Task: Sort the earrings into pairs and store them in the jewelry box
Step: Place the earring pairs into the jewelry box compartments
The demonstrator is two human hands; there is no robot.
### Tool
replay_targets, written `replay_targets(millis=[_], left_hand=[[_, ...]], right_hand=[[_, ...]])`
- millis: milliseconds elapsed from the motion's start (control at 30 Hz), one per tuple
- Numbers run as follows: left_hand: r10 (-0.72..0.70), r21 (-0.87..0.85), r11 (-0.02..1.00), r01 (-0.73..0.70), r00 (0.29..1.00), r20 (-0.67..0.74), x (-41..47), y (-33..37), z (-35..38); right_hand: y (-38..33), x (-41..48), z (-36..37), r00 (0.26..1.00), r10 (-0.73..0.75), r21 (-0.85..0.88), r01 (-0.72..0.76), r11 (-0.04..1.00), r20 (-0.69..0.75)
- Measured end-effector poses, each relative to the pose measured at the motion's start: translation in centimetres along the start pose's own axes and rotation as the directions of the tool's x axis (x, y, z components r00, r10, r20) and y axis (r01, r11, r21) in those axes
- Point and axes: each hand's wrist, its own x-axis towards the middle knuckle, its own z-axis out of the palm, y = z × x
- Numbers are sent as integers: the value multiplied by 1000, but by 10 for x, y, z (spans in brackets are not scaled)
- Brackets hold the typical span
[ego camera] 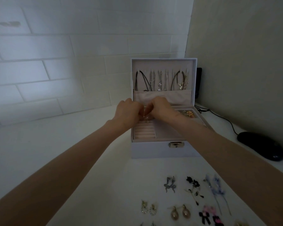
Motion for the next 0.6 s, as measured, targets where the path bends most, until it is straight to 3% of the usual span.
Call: replay_targets(millis=[367,600], left_hand=[[36,67,997,-36,999,0,3,1,2],[46,129,991,-44,999,-13,8,3,4]], right_hand=[[-6,-10,0,998,13,-181,-23,983,-56],[-13,-11,-4,1000,25,-217,-28,976,-15]])
